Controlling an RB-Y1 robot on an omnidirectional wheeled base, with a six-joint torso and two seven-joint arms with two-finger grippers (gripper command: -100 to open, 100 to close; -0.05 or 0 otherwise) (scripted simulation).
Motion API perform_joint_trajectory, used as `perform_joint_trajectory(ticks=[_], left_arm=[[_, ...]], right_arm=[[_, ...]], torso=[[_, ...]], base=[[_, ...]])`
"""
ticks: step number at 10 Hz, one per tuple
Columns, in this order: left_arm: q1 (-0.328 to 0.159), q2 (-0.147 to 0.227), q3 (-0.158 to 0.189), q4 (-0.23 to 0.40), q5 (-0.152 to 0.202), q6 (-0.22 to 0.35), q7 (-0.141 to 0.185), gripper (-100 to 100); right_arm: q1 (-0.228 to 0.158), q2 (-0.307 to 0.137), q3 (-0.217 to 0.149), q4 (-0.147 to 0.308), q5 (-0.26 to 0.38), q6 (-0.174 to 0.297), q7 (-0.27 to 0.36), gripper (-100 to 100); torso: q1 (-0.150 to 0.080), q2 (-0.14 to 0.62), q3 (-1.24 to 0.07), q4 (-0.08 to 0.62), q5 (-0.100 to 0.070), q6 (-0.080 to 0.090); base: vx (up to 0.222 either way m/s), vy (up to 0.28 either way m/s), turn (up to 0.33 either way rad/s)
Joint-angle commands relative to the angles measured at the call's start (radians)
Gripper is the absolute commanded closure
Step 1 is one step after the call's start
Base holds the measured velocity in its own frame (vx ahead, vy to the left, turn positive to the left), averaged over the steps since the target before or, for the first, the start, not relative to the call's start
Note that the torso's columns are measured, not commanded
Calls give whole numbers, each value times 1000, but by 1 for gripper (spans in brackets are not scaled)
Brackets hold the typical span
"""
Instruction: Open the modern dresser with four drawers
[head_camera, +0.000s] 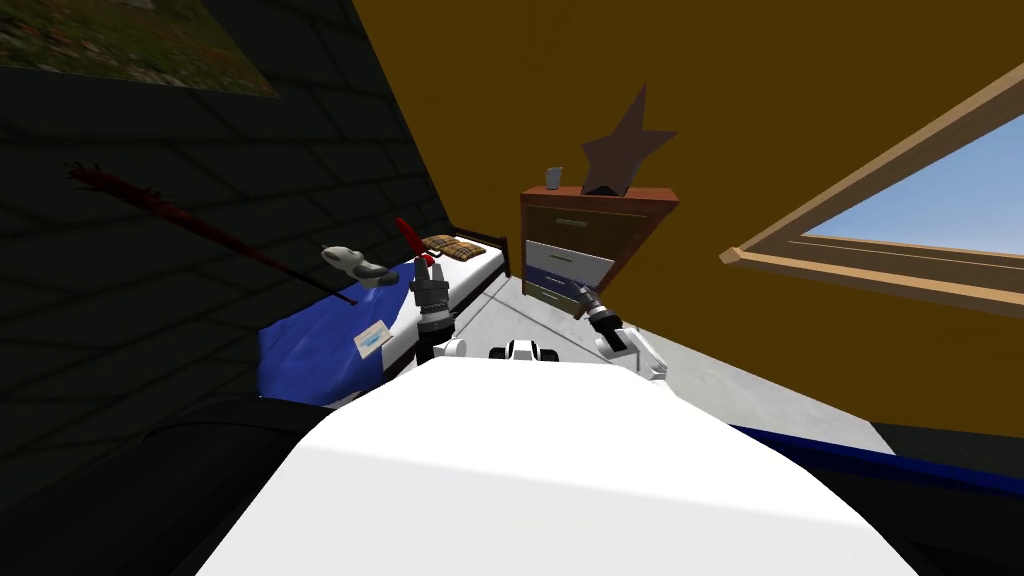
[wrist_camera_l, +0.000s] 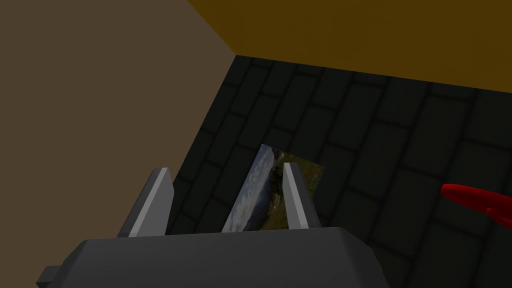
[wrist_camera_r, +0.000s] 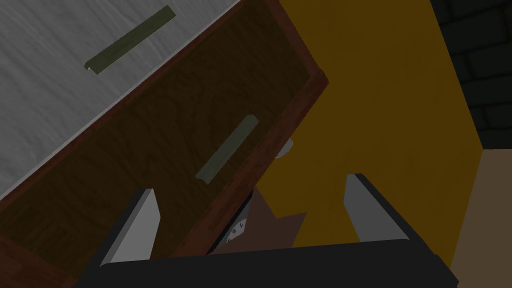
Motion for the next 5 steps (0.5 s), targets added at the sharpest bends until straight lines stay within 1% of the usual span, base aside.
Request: perform_joint_trajectory(ticks=[1,2,3,4,5], left_arm=[[0,0,0,0,0,0,0,0],[0,0,0,0,0,0,0,0],[0,0,0,0,0,0,0,0],[0,0,0,0,0,0,0,0],[0,0,0,0,0,0,0,0]], right_arm=[[-38,-42,16,66,69,30,10,-100],[-38,-42,16,70,77,30,10,-100],[-63,-68,27,107,116,48,18,-100],[-63,-68,27,115,124,48,18,-100],[-91,-96,38,156,165,65,25,-100]], torso=[[-2,1,0,0,0,0],[-1,1,0,0,0,0],[-3,2,1,0,0,0],[-2,2,1,0,0,0],[-2,1,1,0,0,0]], base=[[37,142,-20],[25,119,-13],[21,122,-16],[27,112,-8],[66,161,-15]])
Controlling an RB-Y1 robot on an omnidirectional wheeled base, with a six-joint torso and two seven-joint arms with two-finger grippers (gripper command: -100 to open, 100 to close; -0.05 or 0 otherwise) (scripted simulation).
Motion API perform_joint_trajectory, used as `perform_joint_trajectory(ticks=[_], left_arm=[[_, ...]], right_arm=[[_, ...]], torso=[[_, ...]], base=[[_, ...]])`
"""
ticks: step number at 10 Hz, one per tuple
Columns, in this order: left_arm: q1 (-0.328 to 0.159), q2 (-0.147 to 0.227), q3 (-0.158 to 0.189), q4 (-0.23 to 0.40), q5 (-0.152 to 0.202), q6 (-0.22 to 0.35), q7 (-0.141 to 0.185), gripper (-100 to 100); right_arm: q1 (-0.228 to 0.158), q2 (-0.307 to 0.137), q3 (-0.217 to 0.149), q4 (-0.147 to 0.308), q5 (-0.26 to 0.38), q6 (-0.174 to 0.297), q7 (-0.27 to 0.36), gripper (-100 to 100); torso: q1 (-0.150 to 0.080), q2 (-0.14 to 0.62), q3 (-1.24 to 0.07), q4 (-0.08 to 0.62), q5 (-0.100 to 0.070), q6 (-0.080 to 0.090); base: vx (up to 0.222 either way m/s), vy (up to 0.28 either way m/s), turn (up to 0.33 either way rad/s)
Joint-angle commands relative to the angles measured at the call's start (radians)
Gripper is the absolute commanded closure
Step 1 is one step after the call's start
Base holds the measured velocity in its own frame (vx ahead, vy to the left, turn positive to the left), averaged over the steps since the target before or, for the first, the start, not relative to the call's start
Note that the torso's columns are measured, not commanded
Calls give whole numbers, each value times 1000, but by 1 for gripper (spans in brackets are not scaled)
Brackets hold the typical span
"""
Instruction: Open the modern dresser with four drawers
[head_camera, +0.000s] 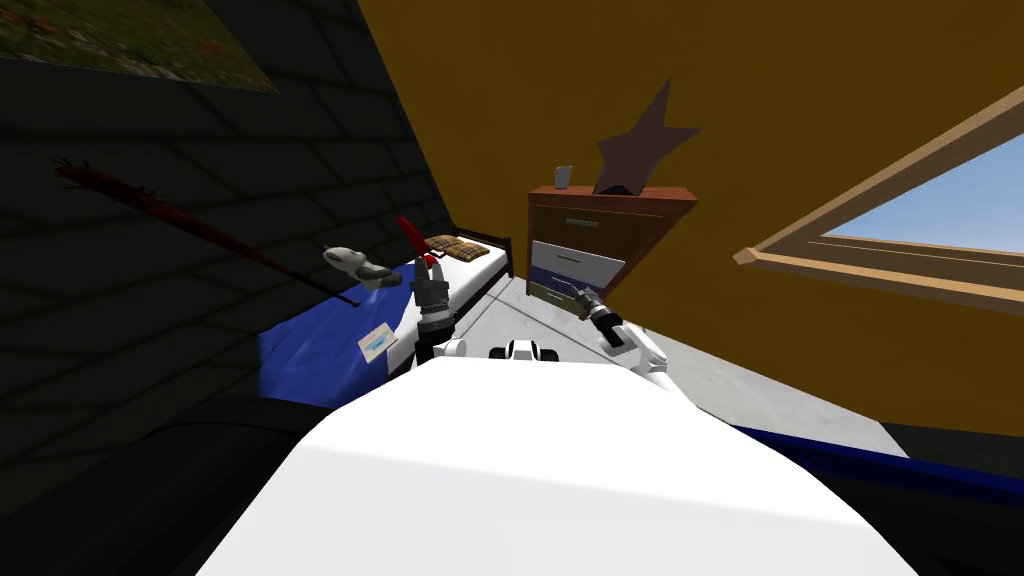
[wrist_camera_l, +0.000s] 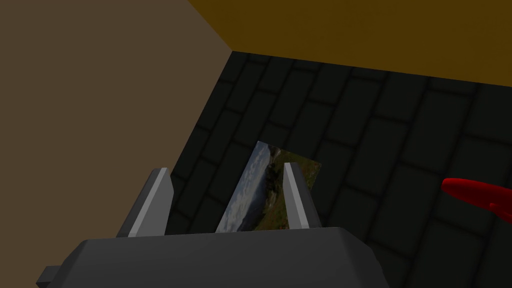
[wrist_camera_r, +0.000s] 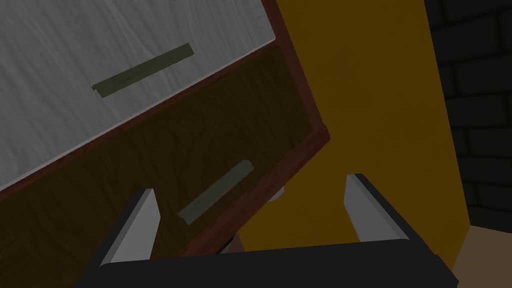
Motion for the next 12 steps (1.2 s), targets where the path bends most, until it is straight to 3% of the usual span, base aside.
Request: perform_joint_trajectory(ticks=[1,4,5,6,8,11,12], left_arm=[[0,0,0,0,0,0,0,0],[0,0,0,0,0,0,0,0],[0,0,0,0,0,0,0,0],[0,0,0,0,0,0,0,0],[0,0,0,0,0,0,0,0],[0,0,0,0,0,0,0,0],[0,0,0,0,0,0,0,0]], right_arm=[[-56,-61,21,81,81,33,16,-100],[-86,-90,32,151,146,48,23,-100],[-116,-121,42,186,187,63,30,-100],[-116,-121,42,199,188,63,30,-100],[-180,-184,62,272,259,91,44,-100],[-213,-216,71,344,305,103,50,-100],[-247,-248,80,374,340,115,56,-100]], torso=[[3,-2,-1,-1,1,0],[-2,-1,0,0,-1,0],[-2,1,0,0,-1,0],[1,1,0,0,0,0],[1,-1,0,0,0,0],[0,0,0,0,0,0],[-1,1,1,0,-1,0]], base=[[66,208,-25],[53,123,-3],[38,124,-1],[34,92,-4],[63,115,3],[65,94,8],[66,80,7]])
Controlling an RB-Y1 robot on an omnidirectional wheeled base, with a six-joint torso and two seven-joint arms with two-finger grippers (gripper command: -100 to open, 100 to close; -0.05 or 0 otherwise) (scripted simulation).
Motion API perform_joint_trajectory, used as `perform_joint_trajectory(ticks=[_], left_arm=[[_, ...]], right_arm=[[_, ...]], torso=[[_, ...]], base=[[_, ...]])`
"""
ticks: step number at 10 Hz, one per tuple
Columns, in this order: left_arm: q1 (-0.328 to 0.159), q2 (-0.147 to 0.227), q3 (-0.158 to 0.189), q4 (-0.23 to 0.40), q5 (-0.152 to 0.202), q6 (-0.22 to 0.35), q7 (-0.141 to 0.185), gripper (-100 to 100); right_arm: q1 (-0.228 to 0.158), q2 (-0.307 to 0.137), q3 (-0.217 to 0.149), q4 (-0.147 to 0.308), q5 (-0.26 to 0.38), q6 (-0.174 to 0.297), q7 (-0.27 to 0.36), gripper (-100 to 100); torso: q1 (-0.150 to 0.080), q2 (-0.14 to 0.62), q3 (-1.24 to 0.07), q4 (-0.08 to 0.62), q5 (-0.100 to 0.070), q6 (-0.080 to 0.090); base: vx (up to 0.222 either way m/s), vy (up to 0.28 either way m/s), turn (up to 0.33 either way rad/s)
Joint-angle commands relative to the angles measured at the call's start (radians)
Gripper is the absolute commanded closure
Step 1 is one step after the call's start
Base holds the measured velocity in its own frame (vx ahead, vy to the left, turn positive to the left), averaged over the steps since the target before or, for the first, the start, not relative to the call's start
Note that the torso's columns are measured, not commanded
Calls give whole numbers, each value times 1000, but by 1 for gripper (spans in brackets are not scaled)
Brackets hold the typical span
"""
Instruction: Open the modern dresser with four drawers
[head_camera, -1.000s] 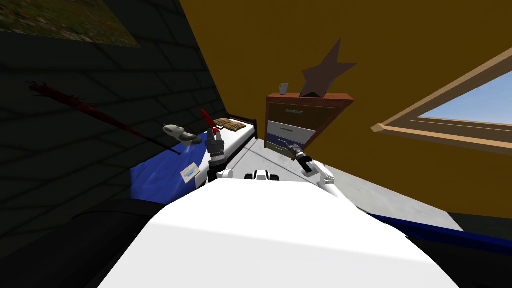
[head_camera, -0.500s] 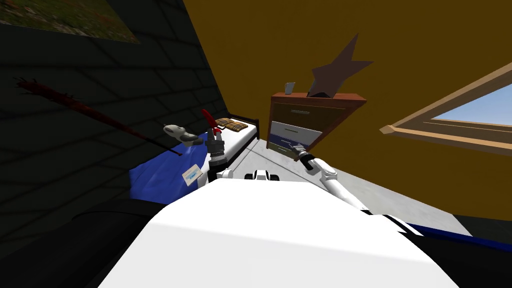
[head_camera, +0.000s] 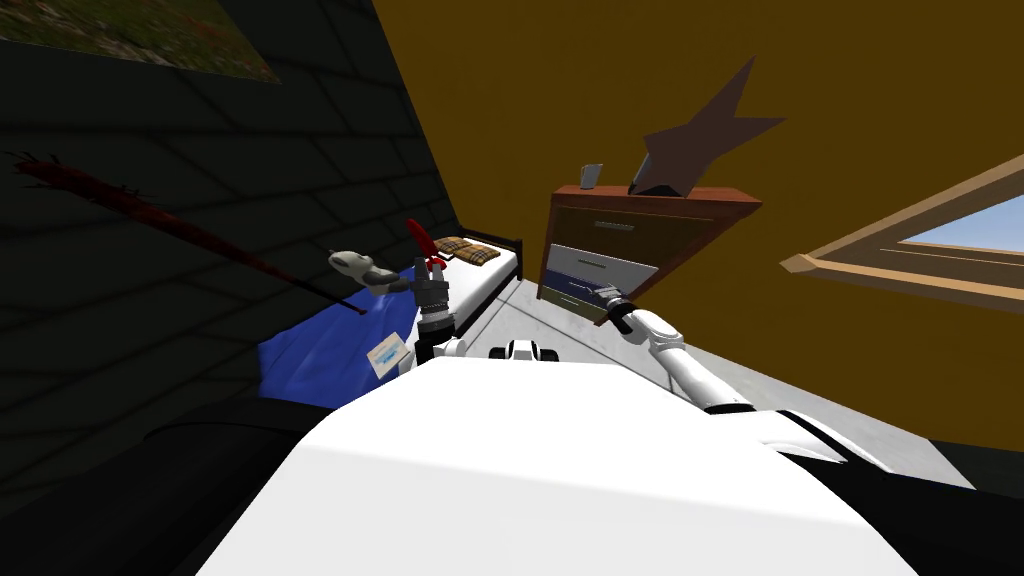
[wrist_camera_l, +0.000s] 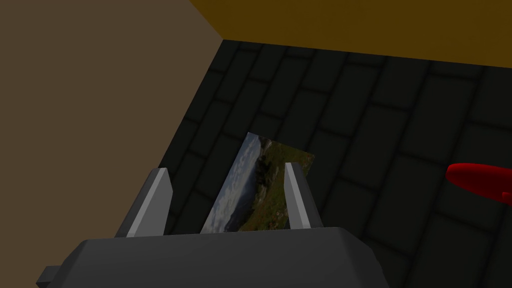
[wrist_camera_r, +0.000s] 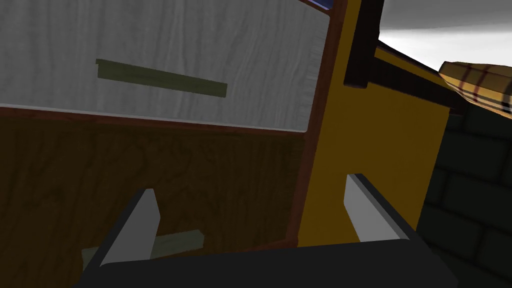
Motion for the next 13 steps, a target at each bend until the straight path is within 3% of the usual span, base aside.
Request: perform_joint_trajectory(ticks=[1,4,6,7,8,10,11,13], left_arm=[[0,0,0,0,0,0,0,0],[0,0,0,0,0,0,0,0],[0,0,0,0,0,0,0,0],[0,0,0,0,0,0,0,0],[0,0,0,0,0,0,0,0],[0,0,0,0,0,0,0,0],[0,0,0,0,0,0,0,0],[0,0,0,0,0,0,0,0]], right_arm=[[-39,-32,7,68,43,7,11,-100],[-106,-93,24,152,108,28,23,-100],[-106,-93,24,161,108,28,23,-100],[-140,-122,31,202,139,37,29,-100],[-140,-122,31,206,139,37,29,-100],[-204,-176,46,290,195,54,39,-100],[-204,-176,46,290,195,54,39,-100],[-263,-224,59,351,245,68,48,-100]], torso=[[1,-1,-1,0,0,0],[1,-1,-1,0,0,0],[2,-1,-1,0,0,0],[1,1,0,0,0,0],[2,0,0,0,1,-1],[2,-3,-2,0,1,-1],[4,-4,-3,-1,1,0],[2,0,0,0,1,0]], base=[[53,63,10],[59,56,13],[43,37,4],[39,43,16],[45,40,14],[88,62,25],[87,66,10],[74,62,23]])
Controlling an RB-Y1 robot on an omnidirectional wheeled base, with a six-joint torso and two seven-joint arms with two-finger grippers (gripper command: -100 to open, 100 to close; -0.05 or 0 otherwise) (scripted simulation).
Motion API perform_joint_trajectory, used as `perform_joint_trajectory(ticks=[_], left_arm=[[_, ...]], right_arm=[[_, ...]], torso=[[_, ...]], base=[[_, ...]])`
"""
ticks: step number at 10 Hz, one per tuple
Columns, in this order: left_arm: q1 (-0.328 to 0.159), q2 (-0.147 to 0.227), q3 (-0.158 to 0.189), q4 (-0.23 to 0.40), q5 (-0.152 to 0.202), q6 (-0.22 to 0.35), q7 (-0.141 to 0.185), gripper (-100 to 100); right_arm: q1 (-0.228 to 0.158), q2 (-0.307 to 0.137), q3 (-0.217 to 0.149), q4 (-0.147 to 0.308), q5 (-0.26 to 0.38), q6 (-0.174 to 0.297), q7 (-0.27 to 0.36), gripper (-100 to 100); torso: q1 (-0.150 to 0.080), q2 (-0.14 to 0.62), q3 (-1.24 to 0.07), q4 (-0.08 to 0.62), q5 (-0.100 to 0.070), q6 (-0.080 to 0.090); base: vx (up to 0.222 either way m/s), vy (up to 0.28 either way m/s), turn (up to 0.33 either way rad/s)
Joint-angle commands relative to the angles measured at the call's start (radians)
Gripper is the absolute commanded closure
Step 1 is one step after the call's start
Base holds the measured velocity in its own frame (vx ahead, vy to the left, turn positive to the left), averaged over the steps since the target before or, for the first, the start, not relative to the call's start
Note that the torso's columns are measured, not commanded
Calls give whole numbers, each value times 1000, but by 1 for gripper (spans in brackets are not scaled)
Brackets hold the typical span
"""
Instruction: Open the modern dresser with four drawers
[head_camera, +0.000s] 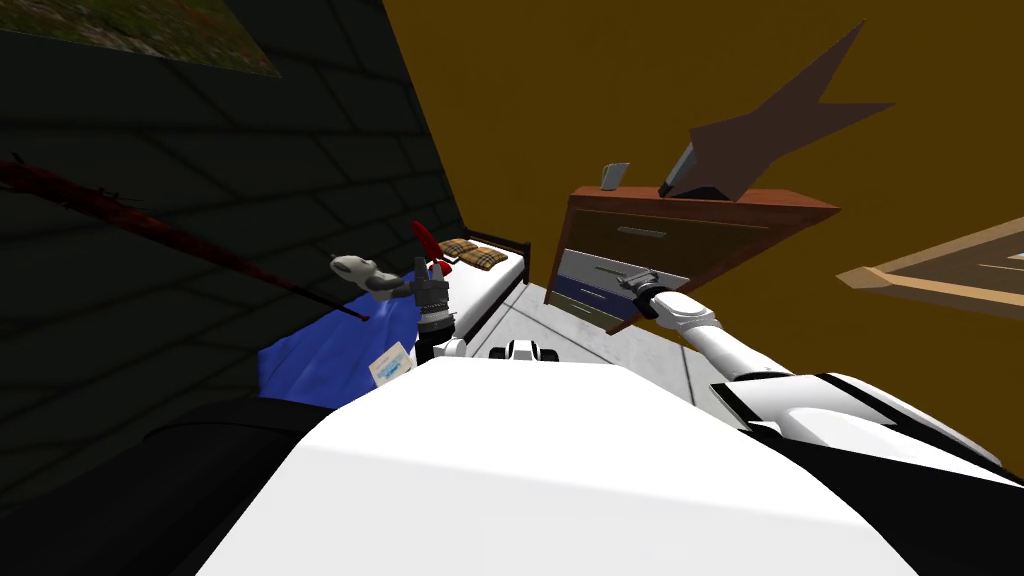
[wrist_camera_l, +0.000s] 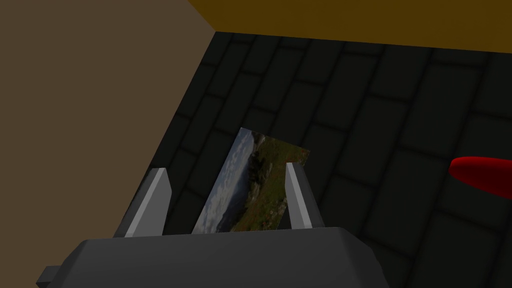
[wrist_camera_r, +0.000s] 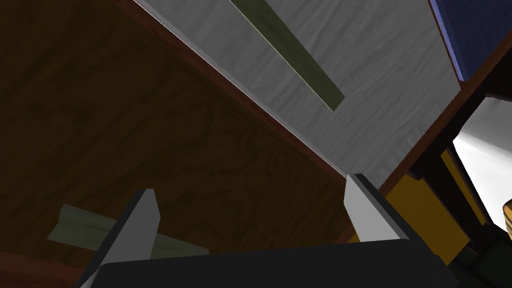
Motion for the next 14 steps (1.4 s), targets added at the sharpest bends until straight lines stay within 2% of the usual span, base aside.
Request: perform_joint_trajectory(ticks=[1,2,4,6,7,9,10,12,13,14], left_arm=[[0,0,0,0,0,0,0,0],[0,0,0,0,0,0,0,0],[0,0,0,0,0,0,0,0],[0,0,0,0,0,0,0,0],[0,0,0,0,0,0,0,0],[0,0,0,0,0,0,0,0],[0,0,0,0,0,0,0,0],[0,0,0,0,0,0,0,0],[0,0,0,0,0,0,0,0],[0,0,0,0,0,0,0,0]], right_arm=[[-51,-37,7,64,39,7,8,-100],[-78,-59,13,99,62,13,12,-100],[-78,-59,13,99,62,13,12,-100],[-127,-102,24,160,103,25,19,-100],[-127,-93,-31,160,153,25,19,-100],[-127,-102,-68,160,197,25,19,-100],[-127,-102,-32,160,158,25,19,-100],[-127,-102,0,160,143,25,19,-100],[-127,-102,24,160,103,25,19,-100],[-167,-139,33,209,138,35,25,-100]], torso=[[0,-1,0,0,0,0],[-1,0,0,0,0,0],[-1,0,0,0,0,0],[0,-1,0,0,0,0],[2,-3,-2,-1,0,0],[0,-1,0,0,0,0],[-1,1,1,0,0,0],[-1,0,0,0,0,0],[0,-1,-1,0,0,0],[1,-2,-1,-1,0,0]], base=[[71,43,13],[74,48,19],[33,17,3],[48,29,24],[59,39,-3],[16,12,3],[-7,-2,-4],[-7,-4,0],[0,0,0],[45,38,31]])
